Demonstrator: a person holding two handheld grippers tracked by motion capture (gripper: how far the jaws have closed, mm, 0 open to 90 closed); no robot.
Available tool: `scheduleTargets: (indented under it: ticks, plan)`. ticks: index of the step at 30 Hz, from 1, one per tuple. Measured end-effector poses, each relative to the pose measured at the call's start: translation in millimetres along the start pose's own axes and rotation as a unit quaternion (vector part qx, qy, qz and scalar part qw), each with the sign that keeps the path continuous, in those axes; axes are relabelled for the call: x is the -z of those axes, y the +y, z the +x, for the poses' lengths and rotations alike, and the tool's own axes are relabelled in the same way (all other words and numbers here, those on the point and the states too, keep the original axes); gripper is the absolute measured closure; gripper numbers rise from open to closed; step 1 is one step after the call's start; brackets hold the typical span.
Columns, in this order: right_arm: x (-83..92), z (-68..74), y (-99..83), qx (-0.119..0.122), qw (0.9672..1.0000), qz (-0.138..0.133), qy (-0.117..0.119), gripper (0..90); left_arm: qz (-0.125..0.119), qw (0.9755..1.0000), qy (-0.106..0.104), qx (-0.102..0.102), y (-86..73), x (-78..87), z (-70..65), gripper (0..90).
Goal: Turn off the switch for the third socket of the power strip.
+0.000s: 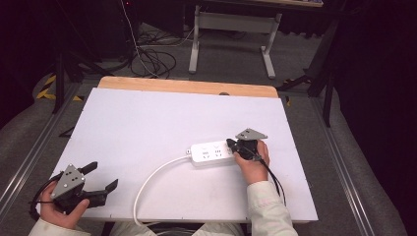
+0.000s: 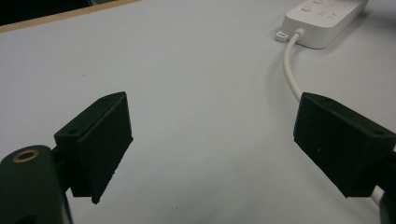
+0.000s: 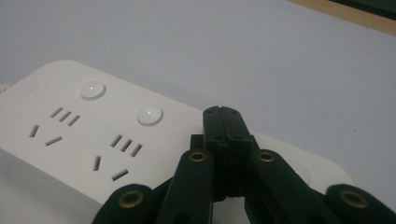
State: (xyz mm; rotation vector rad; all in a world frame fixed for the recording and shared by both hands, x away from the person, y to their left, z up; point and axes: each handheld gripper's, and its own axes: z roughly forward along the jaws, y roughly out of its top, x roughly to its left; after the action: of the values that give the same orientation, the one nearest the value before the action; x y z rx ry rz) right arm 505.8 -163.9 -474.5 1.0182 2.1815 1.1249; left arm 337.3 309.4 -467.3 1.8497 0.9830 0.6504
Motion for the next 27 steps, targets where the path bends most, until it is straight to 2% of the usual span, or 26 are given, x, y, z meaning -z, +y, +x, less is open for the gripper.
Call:
scheduleTargets:
  ticks: [1, 2, 4, 7, 15, 27]
  plan:
    - [0.0, 0.0, 0.0, 0.000, 1.0000, 0.000, 0.000, 90.0, 0.000, 1.0000, 0.000, 0.000, 0.0, 0.0, 0.0, 11.9]
    - [1.1, 1.8, 1.5, 0.016, 0.9998, 0.002, -0.010, 90.0, -0.001, 1.0000, 0.000, 0.000, 0.1, 0.0, 0.6, 11.9]
    - [1.8, 2.3, 1.9, 0.025, 0.9994, -0.008, -0.021, 87.0, 0.001, 1.0000, 0.000, -0.002, 0.1, -0.2, 1.3, 11.9]
    - [9.1, 2.2, 7.3, 0.015, 0.9990, -0.038, -0.017, 87.3, 0.000, 1.0000, -0.001, -0.001, 0.1, -0.5, 1.3, 11.9]
    - [19.5, 1.5, 11.3, 0.004, 0.9987, -0.050, -0.006, 86.3, -0.001, 1.0000, -0.001, 0.000, 0.2, -0.1, 0.5, 11.9]
    - [32.9, 2.3, 17.6, 0.002, 0.9980, -0.063, -0.002, 84.9, 0.000, 1.0000, -0.002, 0.001, 0.5, 0.1, 0.3, 11.9]
